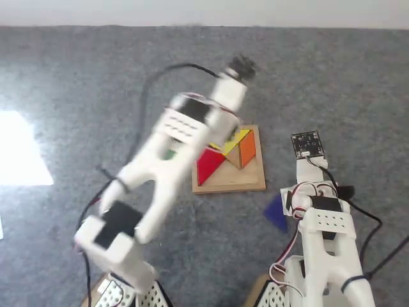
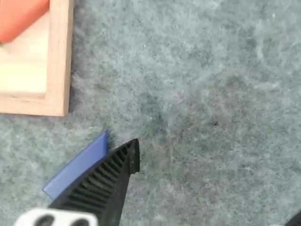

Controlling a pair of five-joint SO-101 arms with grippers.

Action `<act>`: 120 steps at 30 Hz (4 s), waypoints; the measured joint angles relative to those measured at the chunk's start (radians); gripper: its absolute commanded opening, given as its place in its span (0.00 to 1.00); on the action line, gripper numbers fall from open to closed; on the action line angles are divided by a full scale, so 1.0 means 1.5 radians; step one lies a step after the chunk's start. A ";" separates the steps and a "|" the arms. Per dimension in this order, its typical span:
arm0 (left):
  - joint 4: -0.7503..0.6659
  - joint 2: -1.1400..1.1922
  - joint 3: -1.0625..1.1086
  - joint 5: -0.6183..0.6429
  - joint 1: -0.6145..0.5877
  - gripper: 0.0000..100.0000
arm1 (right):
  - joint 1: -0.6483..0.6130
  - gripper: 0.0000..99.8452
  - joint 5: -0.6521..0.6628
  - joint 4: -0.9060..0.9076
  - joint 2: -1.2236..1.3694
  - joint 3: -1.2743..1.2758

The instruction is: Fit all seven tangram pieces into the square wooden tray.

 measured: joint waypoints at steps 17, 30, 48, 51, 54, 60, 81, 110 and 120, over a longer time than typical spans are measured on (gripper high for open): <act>0.048 -0.151 0.234 -0.063 -0.302 0.17 | 0.000 0.52 0.000 0.000 0.000 0.000; 0.005 0.106 0.100 0.026 -0.174 0.19 | 0.000 0.52 0.000 0.000 0.000 0.000; 0.033 0.175 0.025 0.072 -0.164 0.24 | 0.000 0.52 0.000 0.000 0.000 0.000; 0.038 0.177 0.026 0.105 -0.165 0.24 | 0.000 0.52 0.000 0.000 0.000 0.000; 0.038 0.175 0.032 0.139 -0.165 0.24 | 0.000 0.52 0.000 0.000 0.000 0.000; 0.046 0.173 0.036 0.145 -0.165 0.24 | 0.000 0.52 0.000 0.000 0.000 0.000; 0.062 0.165 0.049 0.108 -0.166 0.01 | 0.000 0.52 0.000 0.000 0.000 0.001; 0.069 0.146 0.058 0.023 -0.181 0.21 | 0.001 0.52 0.000 -0.002 0.000 0.001; 0.071 0.204 0.027 0.016 -0.171 0.11 | 0.001 0.52 0.000 -0.002 0.000 0.001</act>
